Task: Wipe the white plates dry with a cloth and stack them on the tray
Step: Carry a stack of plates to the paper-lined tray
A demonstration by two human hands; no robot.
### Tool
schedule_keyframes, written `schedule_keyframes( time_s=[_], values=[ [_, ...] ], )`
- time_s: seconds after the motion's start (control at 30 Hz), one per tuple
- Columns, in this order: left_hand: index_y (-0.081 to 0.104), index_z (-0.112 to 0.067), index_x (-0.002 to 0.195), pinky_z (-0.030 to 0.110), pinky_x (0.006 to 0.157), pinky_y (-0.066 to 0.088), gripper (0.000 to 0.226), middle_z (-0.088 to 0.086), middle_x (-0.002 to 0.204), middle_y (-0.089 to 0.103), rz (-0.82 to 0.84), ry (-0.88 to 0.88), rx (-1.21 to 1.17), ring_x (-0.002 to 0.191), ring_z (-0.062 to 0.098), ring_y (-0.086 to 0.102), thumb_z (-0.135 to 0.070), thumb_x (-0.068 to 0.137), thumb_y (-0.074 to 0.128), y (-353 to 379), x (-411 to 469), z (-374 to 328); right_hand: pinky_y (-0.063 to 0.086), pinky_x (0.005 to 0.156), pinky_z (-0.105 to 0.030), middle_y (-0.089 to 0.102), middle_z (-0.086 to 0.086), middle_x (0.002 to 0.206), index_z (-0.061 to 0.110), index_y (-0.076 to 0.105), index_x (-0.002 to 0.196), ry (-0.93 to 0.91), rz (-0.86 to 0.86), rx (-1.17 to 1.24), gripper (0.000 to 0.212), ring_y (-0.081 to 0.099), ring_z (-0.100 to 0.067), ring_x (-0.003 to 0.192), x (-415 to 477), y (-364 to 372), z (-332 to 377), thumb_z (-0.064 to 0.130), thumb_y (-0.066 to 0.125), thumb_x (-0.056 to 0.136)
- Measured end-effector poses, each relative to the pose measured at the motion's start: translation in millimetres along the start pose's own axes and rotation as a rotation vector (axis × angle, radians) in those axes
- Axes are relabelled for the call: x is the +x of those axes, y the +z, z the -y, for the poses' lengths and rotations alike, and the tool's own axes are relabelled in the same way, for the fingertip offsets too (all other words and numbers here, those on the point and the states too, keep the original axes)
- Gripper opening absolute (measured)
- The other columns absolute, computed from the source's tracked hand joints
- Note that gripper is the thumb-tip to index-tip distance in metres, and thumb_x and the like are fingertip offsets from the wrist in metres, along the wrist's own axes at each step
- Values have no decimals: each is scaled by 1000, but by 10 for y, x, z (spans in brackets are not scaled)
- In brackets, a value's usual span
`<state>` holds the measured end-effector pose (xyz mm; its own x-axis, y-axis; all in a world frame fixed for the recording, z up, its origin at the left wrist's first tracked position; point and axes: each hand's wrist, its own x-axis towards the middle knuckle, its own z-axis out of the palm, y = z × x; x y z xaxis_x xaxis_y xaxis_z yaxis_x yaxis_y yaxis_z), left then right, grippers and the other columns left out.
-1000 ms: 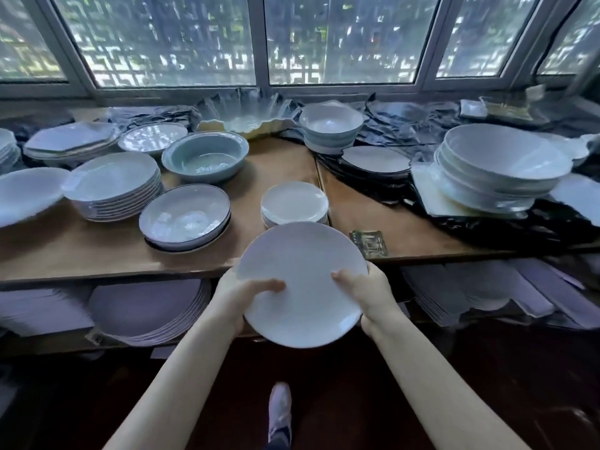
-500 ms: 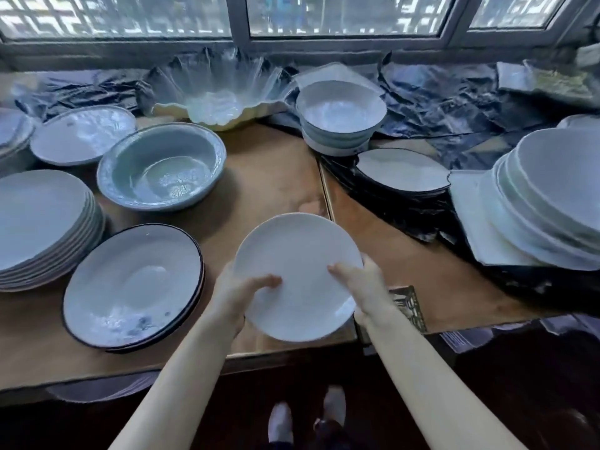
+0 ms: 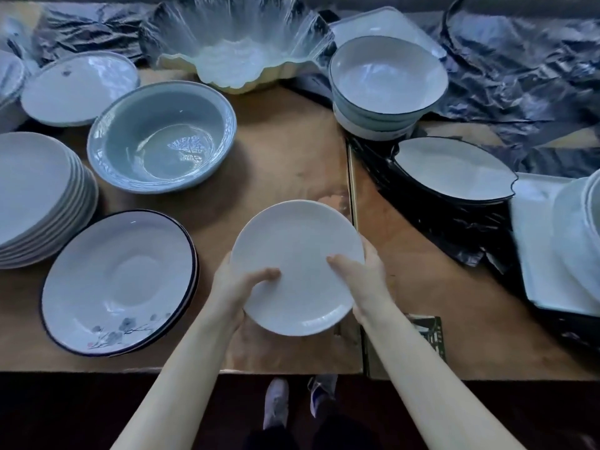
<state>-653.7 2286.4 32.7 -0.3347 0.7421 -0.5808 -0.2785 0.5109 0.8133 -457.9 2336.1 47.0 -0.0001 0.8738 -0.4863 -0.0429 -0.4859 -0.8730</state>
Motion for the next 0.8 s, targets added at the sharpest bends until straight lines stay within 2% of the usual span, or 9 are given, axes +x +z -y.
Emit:
schedule_keyframes(
  time_s=[0.13,0.3,0.4,0.5,0.57,0.63,0.7,0.8],
  values=[
    [65,-23,116,46,80,60,73,-2,105,74,-30,-5,1,95,22,71,-12,47,88,83,51,60,59,79,-51,71,-11,105,27,68,100,-14,21,22,37,69,-34,98,54,-89,-20,16,67,65],
    [68,-25,111,41,74,61,71,-5,100,75,-49,-25,5,91,21,72,-13,45,89,103,98,90,60,82,-50,70,-13,110,23,65,110,15,30,48,45,69,-33,100,84,-125,-97,16,68,65],
    [69,-27,109,38,70,60,70,-6,99,75,-53,-15,2,88,19,73,-14,43,89,124,104,85,61,77,-43,70,-9,113,27,64,113,24,26,72,48,69,-28,101,92,-144,-119,17,70,67],
    [69,-29,108,41,75,61,69,-6,99,75,-41,-1,8,89,19,72,-14,43,88,141,103,77,60,67,-32,70,-5,112,28,63,117,24,17,83,44,69,-25,100,100,-169,-136,8,73,79],
    [69,-32,107,42,77,61,68,-7,100,75,-20,8,20,90,17,72,-13,45,87,152,114,47,59,66,-30,70,-4,112,25,63,121,32,7,87,43,69,-24,99,106,-178,-143,5,70,85],
    [69,-35,107,39,76,60,68,-9,100,75,-3,9,29,91,16,72,-14,45,87,161,129,10,60,69,-34,70,-5,114,22,62,125,44,-4,89,49,69,-25,100,106,-181,-136,10,73,79],
    [69,-36,107,34,71,60,67,-10,100,75,17,11,36,90,15,72,-14,47,86,158,132,-9,61,70,-34,72,-5,110,24,66,119,49,1,89,50,70,-25,97,109,-179,-130,17,72,70],
    [69,-38,105,35,73,60,63,-11,100,74,21,19,60,90,13,72,-15,49,86,148,117,-19,59,69,-33,74,-5,108,22,66,118,60,24,94,51,71,-25,96,117,-186,-125,19,70,67]
  ],
)
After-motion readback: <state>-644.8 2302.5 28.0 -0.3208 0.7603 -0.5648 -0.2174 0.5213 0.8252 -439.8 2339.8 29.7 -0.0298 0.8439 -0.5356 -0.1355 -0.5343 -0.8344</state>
